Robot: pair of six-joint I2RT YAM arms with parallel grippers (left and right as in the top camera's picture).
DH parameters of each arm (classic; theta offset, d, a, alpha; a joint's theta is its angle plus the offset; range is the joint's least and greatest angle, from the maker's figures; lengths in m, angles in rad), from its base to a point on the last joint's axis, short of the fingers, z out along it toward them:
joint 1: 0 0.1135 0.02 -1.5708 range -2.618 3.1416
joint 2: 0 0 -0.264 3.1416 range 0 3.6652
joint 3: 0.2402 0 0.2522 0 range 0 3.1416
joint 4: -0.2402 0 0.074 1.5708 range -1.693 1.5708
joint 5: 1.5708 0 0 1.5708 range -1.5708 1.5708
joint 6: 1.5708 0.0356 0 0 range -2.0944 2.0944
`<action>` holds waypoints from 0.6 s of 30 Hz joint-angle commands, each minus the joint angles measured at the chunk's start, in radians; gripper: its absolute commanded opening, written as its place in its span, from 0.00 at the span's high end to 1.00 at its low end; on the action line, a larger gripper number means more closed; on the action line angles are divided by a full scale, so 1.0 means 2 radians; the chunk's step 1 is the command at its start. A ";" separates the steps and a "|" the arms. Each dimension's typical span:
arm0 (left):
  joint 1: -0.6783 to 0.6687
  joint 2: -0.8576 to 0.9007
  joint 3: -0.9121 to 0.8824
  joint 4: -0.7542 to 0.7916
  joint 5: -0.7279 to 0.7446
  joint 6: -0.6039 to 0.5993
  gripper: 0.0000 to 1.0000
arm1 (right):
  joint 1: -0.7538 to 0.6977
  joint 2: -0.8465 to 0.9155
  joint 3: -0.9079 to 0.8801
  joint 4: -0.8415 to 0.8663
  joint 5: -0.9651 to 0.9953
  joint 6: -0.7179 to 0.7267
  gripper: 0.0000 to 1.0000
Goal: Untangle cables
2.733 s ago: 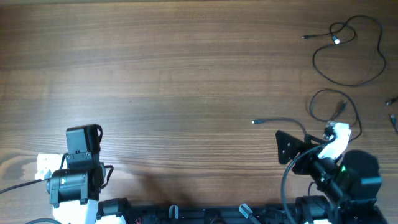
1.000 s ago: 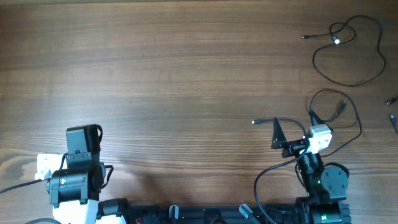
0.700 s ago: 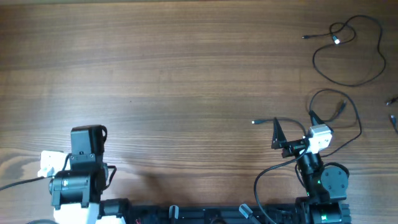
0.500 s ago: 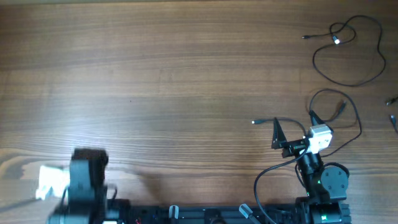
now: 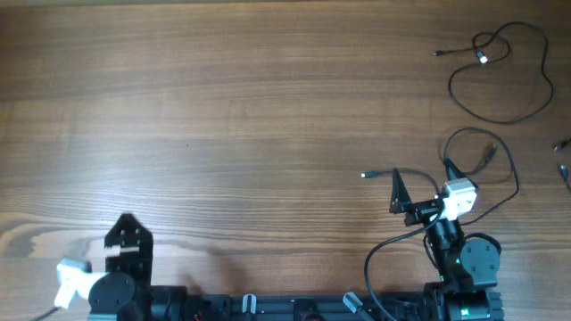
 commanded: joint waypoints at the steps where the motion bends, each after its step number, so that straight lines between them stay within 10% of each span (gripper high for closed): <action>1: -0.002 -0.005 -0.027 0.133 0.053 0.181 0.00 | 0.002 -0.006 -0.001 0.003 0.008 -0.006 0.00; 6: -0.002 -0.005 -0.069 0.270 0.114 0.365 0.00 | 0.002 -0.005 -0.001 0.003 0.008 -0.006 0.00; 18: -0.005 -0.005 -0.232 0.454 0.178 0.435 0.00 | 0.002 -0.005 -0.001 0.003 0.008 -0.006 0.00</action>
